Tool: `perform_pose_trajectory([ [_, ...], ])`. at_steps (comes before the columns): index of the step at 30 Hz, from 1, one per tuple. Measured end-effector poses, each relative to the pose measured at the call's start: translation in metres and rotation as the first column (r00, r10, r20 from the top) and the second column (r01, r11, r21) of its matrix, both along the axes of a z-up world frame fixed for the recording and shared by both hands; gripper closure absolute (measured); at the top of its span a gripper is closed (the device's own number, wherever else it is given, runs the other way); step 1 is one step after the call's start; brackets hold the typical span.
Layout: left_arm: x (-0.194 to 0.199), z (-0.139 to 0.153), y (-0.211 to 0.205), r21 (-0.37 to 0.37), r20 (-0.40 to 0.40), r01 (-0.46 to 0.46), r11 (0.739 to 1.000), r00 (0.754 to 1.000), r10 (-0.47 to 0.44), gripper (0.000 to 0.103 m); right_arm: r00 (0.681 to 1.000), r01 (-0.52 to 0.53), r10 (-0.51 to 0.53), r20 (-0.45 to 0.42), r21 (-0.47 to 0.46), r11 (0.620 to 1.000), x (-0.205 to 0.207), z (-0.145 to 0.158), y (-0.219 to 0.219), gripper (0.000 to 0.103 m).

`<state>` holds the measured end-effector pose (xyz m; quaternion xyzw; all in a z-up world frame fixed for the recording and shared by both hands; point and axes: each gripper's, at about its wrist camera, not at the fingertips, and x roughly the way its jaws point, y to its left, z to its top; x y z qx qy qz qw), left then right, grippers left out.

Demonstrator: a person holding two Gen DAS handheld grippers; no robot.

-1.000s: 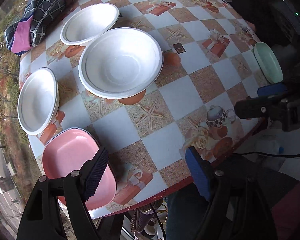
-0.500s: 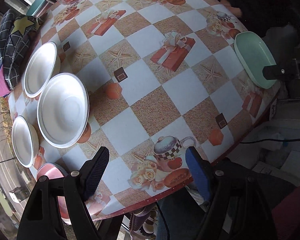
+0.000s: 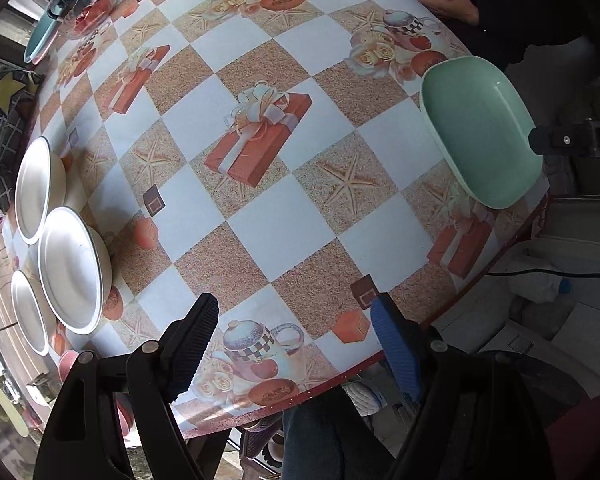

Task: Organize plates and bowls
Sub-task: 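Move both grippers to the mint-green plate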

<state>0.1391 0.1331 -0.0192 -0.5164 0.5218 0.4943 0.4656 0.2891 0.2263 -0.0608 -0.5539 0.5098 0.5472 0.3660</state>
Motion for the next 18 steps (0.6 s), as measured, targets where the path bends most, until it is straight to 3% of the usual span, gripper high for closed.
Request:
perform_pose_trajectory([
  [11, 0.02, -0.02, 0.044, -0.032, 0.046, -0.141, 0.99, 0.989, 0.142, 0.021, 0.995, -0.083, 0.082, 0.055, 0.02, 0.996, 0.005, -0.017, 0.017, 0.004],
  [18, 0.045, -0.036, 0.072, -0.022, 0.049, -0.166, 0.986, 0.985, 0.167, 0.021, 0.982, -0.142, 0.136, 0.132, 0.043, 0.989, 0.001, -0.033, 0.034, 0.004],
])
